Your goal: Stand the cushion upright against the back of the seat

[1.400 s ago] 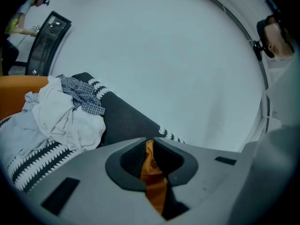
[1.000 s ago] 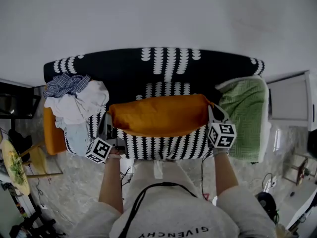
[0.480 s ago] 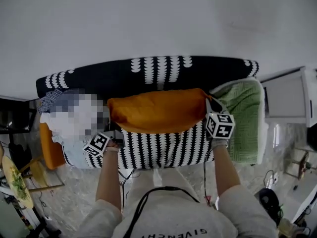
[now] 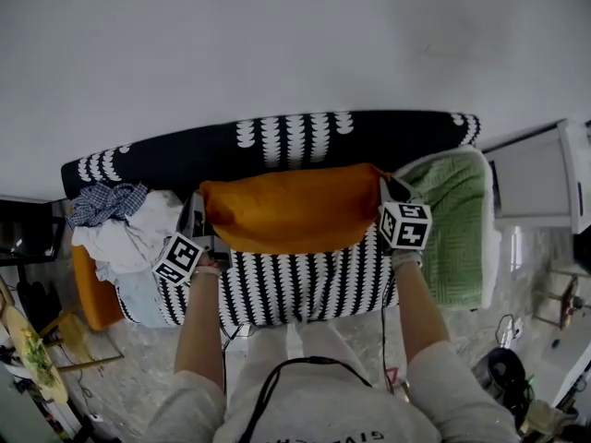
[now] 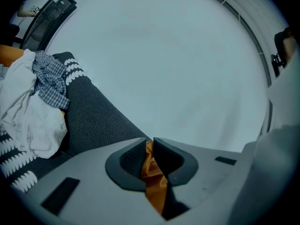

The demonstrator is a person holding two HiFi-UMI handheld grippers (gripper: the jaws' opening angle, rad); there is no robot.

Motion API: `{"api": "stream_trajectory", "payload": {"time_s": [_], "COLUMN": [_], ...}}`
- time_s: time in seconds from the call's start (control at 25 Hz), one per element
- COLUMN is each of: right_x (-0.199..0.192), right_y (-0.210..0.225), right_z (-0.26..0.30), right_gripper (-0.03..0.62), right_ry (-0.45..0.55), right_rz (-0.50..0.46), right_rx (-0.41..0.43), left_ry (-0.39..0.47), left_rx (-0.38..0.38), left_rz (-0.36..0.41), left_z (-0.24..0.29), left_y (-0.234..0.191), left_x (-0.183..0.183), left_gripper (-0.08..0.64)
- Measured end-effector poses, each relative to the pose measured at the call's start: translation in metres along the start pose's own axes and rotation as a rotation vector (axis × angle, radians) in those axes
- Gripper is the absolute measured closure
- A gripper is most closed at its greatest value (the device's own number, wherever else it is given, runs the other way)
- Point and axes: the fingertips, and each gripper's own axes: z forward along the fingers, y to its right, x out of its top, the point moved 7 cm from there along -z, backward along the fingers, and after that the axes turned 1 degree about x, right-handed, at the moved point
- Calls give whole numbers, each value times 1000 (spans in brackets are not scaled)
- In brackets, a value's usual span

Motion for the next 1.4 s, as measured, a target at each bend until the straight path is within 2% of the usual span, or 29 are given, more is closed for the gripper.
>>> {"api": "stream_trajectory", "payload": {"time_s": [0.28, 0.64, 1.04, 1.16, 1.4], "right_x": [19, 38, 40, 35, 32], "right_y": [1, -4, -1, -3, -7], "right_z": [25, 52, 63, 64, 65], "right_gripper": [549, 549, 548, 548, 548], "right_ry": [20, 1, 0, 1, 18], "right_rz": [9, 18, 17, 13, -42], "right_rx": [-6, -40, -44, -51, -100], "left_ry": [5, -8, -18, -43, -93], "left_rx": [12, 42, 28, 24, 42], "left_rz": [-9, 34, 74, 131, 334], "left_z": [16, 35, 47, 47, 47], "left_y": [-5, -11, -16, -19, -15], "left_x": [5, 13, 15, 12, 9], "left_gripper": [489, 489, 489, 489, 466]}}
